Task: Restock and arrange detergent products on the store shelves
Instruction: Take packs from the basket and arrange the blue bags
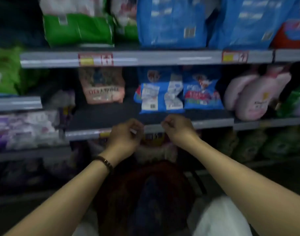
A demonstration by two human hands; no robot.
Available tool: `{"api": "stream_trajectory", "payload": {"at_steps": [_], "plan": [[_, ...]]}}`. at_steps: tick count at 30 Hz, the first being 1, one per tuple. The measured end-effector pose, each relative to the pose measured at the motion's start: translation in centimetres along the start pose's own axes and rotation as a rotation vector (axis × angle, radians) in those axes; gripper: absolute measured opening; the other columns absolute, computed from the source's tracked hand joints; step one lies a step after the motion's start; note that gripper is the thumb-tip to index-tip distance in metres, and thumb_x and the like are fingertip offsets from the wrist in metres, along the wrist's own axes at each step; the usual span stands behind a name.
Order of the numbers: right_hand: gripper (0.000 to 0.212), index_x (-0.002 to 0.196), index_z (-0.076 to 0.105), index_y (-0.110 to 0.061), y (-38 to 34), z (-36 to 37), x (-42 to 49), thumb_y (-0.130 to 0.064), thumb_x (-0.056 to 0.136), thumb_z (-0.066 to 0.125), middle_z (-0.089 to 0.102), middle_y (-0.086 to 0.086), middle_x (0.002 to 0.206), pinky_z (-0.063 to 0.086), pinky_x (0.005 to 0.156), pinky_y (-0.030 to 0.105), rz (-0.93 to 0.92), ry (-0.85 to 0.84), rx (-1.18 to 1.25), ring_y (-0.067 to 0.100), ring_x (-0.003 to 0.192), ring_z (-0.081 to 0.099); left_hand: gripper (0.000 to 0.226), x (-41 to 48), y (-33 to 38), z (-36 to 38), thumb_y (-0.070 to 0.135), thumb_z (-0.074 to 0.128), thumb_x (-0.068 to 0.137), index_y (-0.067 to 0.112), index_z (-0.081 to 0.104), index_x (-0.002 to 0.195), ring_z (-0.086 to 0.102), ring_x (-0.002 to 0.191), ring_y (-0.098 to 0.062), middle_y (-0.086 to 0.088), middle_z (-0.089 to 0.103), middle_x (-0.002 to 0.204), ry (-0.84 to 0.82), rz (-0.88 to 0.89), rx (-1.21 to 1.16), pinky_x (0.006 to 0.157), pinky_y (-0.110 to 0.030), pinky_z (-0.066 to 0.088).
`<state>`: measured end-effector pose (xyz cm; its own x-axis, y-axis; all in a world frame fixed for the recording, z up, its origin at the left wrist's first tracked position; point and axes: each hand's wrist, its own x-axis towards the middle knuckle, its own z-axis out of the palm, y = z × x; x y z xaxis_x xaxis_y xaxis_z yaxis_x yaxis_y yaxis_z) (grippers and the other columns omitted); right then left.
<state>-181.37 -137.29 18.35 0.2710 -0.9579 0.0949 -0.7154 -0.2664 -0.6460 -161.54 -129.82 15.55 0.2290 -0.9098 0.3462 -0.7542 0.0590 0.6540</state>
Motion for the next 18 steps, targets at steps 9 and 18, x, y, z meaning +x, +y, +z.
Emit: {"api": "stream_trajectory", "payload": {"at_steps": [9, 18], "plan": [[0.037, 0.076, 0.068, -0.015, 6.1, 14.9, -7.8, -0.026, 0.106, 0.048, 0.069, 0.008, 0.088, 0.045, 0.073, 0.034, 0.257, -0.359, -0.006, 0.029, 0.088, 0.067, 0.008, -10.6, -7.7, 4.5, 0.018, 0.070, 0.095, 0.019, 0.075, 0.101, 0.071, 0.094, -0.016, 0.002, 0.077, 0.101, -0.214, -0.330, -0.024, 0.084, -0.026, 0.050], [0.048, 0.153, 0.045, -0.010, 12.4, 24.5, -13.7, -0.033, 0.112, 0.039, 0.060, 0.013, 0.142, 0.053, 0.096, 0.037, 0.470, -0.746, -0.106, 0.030, 0.122, 0.061, 0.022, -16.4, -14.2, 8.7, 0.016, 0.071, 0.094, 0.037, 0.064, 0.093, 0.074, 0.078, -0.013, 0.009, 0.073, 0.088, -0.324, -0.478, -0.125, 0.083, -0.042, 0.061]]}}
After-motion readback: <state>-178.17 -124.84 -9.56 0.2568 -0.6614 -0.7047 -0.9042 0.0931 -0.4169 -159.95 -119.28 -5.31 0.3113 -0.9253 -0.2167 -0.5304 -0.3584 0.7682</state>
